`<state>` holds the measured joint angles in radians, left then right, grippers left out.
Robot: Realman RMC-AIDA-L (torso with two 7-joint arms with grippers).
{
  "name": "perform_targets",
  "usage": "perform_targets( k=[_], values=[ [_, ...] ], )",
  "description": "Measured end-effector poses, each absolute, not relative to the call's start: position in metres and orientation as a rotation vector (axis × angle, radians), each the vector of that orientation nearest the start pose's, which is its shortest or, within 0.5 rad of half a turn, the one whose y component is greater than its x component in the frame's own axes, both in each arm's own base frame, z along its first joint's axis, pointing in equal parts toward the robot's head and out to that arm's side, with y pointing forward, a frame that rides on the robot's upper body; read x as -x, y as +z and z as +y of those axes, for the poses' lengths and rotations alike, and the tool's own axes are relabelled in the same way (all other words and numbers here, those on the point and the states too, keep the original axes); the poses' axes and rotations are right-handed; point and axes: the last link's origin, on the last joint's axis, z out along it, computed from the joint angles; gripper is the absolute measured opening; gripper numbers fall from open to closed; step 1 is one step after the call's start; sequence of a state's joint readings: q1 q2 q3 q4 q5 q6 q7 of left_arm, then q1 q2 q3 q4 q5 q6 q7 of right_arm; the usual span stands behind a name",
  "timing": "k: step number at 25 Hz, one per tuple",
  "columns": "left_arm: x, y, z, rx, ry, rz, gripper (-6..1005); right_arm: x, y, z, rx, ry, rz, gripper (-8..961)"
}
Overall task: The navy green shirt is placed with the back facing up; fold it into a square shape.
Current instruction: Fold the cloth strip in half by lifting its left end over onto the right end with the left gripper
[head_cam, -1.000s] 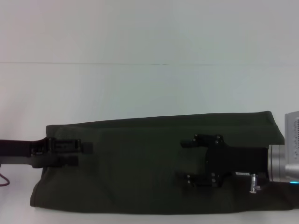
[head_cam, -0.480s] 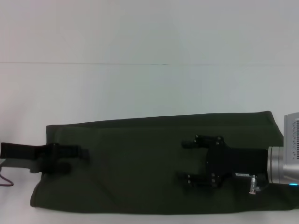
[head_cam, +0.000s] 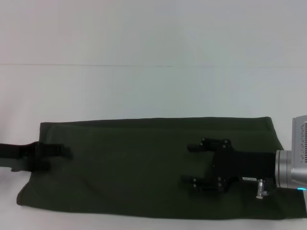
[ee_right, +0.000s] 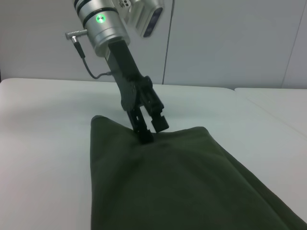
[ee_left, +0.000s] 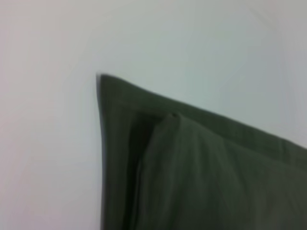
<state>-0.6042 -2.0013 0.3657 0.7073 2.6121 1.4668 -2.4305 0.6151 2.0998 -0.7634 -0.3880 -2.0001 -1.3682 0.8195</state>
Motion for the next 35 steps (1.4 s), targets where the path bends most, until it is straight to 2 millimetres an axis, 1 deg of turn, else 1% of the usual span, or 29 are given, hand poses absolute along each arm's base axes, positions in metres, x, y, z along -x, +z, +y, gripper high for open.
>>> perform_targets(
  k=[5,9,13,15,19,25,35],
  values=[
    [0.334,0.057,0.341,-2.451,0.402,2.414,908,-0.258,-0.066,0.327,2.807,0.535,0.05,797],
    [0.33,0.068,0.346,-2.495,0.403,2.399,903,-0.256,-0.066,0.328,2.808,0.535,0.044,797],
    [0.333,0.08,0.35,-2.537,0.397,2.419,898,-0.256,-0.066,0.329,2.807,0.533,0.042,797],
    [0.335,0.083,0.35,-2.547,0.383,2.433,895,-0.256,-0.066,0.33,2.804,0.527,0.042,798],
    [0.34,0.082,0.352,-2.566,0.35,2.461,890,-0.257,-0.066,0.332,2.799,0.51,0.045,798],
    [0.344,0.074,0.351,-2.567,0.308,2.476,883,-0.256,-0.066,0.333,2.797,0.509,0.05,797],
    [0.353,0.075,0.349,-2.588,0.271,2.52,870,-0.257,-0.066,0.334,2.793,0.498,0.053,798]
  ],
)
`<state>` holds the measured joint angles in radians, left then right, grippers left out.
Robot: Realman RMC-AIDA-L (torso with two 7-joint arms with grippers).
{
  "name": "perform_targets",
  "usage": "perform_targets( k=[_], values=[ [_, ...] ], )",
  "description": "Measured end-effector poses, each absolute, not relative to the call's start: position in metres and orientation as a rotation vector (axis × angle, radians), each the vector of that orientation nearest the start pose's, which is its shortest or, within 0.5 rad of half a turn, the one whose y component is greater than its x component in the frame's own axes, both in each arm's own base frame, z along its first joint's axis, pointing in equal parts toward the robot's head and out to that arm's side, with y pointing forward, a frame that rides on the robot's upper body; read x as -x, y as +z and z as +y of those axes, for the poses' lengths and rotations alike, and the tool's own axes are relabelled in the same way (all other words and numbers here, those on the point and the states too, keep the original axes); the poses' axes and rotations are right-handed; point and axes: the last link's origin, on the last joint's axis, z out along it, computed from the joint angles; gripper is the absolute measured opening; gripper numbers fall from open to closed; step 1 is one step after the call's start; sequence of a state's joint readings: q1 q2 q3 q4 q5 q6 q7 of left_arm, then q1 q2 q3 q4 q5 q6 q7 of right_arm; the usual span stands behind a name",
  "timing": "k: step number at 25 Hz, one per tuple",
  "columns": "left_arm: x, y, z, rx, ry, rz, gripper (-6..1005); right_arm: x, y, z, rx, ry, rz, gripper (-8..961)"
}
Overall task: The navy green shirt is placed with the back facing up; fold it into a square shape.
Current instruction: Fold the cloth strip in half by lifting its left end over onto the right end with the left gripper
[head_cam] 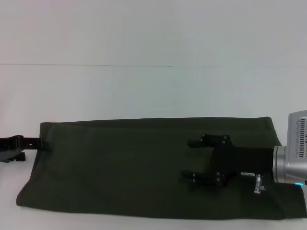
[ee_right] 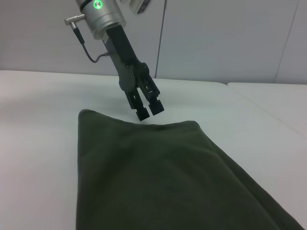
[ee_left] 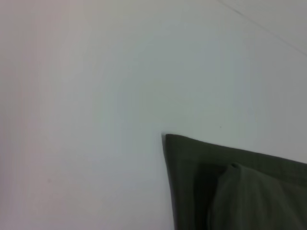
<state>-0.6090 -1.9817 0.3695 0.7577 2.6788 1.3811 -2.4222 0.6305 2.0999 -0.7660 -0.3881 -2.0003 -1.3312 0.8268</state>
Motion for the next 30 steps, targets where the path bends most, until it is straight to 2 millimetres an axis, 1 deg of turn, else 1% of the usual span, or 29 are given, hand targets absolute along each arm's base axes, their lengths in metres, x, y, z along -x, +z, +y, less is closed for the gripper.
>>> perform_targets(
  k=[10,21,30],
  values=[
    [0.353,0.066,0.347,1.934,-0.145,-1.846,858,-0.256,-0.067,0.335,2.79,0.494,0.051,798],
    [0.353,0.065,0.348,1.938,-0.136,-1.838,844,-0.256,-0.067,0.337,2.788,0.484,0.046,797],
    [0.345,0.056,0.351,1.974,-0.137,-1.861,832,-0.255,-0.067,0.338,2.79,0.484,0.048,797]
  ],
)
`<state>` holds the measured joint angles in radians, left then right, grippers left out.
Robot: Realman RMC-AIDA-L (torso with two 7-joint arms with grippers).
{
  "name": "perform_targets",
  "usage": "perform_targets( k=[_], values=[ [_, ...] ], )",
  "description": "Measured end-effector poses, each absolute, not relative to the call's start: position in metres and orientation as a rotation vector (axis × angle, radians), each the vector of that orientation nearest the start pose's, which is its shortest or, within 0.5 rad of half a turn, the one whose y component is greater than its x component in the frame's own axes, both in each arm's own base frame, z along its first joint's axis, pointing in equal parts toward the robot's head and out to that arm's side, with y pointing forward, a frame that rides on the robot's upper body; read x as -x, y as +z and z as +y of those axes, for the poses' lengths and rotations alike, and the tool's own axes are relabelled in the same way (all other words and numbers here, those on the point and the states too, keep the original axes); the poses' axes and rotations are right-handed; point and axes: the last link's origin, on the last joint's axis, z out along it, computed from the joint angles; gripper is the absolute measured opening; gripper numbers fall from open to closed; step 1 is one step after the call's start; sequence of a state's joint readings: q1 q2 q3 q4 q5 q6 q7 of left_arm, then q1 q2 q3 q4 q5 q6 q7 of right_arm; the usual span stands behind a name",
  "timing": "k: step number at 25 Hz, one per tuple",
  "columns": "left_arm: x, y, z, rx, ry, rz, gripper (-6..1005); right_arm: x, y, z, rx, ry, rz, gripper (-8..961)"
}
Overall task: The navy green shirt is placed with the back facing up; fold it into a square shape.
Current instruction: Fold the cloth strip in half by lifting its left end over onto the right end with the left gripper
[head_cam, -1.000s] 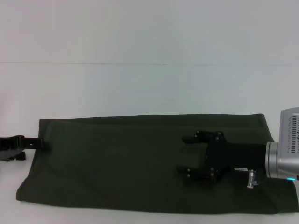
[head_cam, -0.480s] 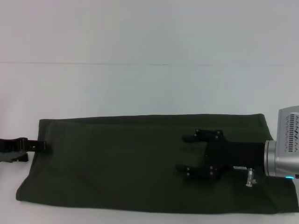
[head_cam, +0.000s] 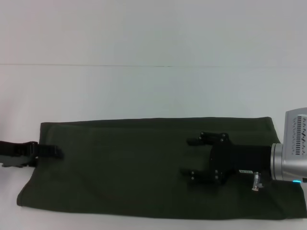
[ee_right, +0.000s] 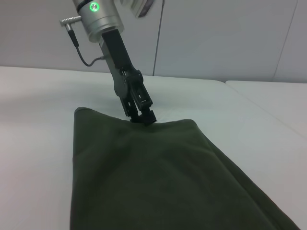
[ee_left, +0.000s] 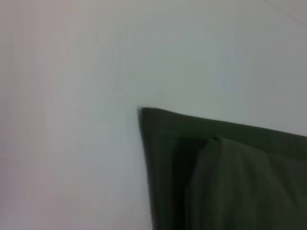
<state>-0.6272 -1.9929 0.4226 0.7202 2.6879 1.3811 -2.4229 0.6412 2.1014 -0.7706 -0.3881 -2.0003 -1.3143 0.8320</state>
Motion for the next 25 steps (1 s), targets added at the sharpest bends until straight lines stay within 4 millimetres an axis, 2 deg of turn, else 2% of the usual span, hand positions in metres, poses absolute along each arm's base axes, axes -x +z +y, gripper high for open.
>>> perform_targets(
  k=[12,18,24,25],
  values=[
    [0.325,0.036,0.357,2.054,-0.166,-1.905,817,-0.255,-0.067,0.339,2.792,0.482,0.059,798],
    [0.319,0.036,0.359,2.044,-0.222,-1.93,810,-0.255,-0.067,0.338,2.791,0.481,0.062,797],
    [0.319,0.036,0.358,2.058,-0.189,-1.913,802,-0.255,-0.067,0.337,2.793,0.485,0.065,798],
    [0.319,0.035,0.358,2.06,-0.184,-1.912,764,-0.255,-0.067,0.337,2.794,0.485,0.066,798]
  ],
)
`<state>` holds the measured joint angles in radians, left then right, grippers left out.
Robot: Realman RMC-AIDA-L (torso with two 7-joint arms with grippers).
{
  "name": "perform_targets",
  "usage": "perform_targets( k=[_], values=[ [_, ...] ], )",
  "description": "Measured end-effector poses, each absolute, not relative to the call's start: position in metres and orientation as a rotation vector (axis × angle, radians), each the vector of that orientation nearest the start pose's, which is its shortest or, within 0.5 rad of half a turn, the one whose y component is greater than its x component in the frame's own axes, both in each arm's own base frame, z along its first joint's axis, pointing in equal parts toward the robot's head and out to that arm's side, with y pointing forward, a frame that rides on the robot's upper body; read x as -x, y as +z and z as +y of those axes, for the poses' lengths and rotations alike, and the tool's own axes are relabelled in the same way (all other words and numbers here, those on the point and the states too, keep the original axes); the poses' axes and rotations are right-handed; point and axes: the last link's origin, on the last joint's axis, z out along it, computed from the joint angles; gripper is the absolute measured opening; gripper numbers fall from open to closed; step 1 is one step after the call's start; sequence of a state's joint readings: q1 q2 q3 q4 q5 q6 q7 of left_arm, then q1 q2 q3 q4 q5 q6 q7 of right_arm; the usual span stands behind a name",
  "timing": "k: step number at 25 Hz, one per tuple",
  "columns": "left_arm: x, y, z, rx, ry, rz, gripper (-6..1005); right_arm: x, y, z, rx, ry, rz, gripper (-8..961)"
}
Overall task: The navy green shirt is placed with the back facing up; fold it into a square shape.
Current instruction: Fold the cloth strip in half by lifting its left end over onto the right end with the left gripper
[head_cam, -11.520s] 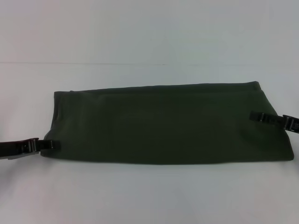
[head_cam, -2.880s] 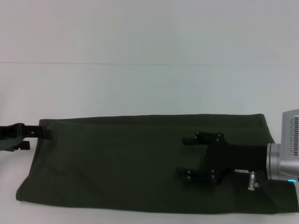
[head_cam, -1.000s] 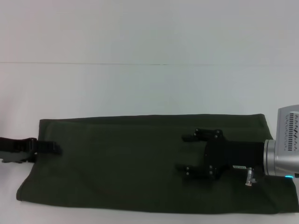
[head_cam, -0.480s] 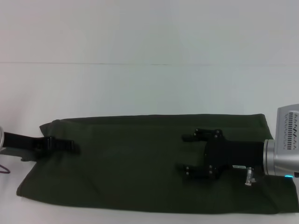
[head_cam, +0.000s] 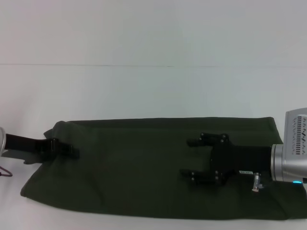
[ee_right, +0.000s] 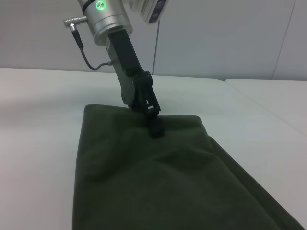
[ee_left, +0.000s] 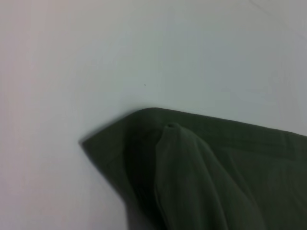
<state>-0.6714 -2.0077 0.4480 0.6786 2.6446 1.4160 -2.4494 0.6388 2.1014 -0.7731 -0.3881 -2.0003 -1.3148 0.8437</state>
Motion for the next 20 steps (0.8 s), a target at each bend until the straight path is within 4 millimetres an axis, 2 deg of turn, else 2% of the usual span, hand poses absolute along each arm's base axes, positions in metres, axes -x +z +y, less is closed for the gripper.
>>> perform_targets(
  k=[10,13,20],
  values=[
    [0.3157,0.0333,0.3592,2.083,-0.158,-1.907,360,-0.2549,-0.0676,0.3351,2.801,0.499,0.066,797],
    [0.3156,0.0336,0.3585,2.092,-0.155,-1.903,132,-0.2552,-0.0676,0.3342,2.803,0.502,0.067,797],
    [0.3178,0.0365,0.3567,2.105,-0.145,-1.891,98,-0.2544,-0.0648,0.3328,2.804,0.526,0.064,797]
  ],
)
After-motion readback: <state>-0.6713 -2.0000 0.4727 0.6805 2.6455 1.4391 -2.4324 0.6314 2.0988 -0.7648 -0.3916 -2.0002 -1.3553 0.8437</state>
